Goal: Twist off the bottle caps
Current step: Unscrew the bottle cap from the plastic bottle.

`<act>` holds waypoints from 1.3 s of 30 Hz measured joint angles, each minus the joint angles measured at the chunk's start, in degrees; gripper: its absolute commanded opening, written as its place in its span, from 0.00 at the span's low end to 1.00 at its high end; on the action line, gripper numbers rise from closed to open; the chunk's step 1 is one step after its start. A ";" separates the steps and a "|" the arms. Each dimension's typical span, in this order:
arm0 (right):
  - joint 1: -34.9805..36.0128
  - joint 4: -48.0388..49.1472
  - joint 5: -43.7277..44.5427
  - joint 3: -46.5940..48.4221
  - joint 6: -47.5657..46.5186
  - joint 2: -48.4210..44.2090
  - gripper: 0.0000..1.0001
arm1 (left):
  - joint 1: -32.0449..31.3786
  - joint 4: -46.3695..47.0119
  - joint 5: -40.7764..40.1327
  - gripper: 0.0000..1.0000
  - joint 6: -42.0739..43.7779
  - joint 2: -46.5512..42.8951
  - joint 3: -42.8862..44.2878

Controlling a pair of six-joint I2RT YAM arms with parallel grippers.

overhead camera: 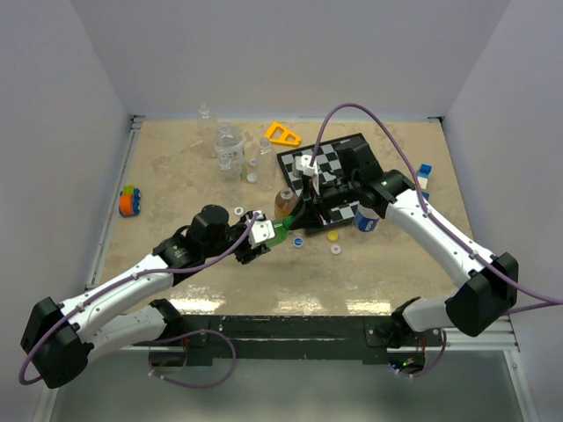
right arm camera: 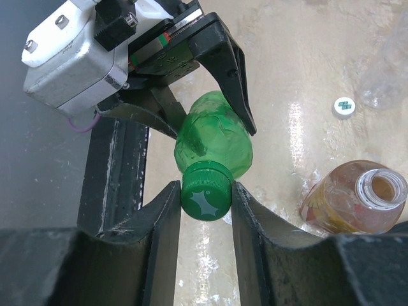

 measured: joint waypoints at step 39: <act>5.44 -9.97 7.32 -1.75 -43.01 -14.05 0.73 | -0.20 -1.84 8.35 0.00 1.53 -0.98 2.12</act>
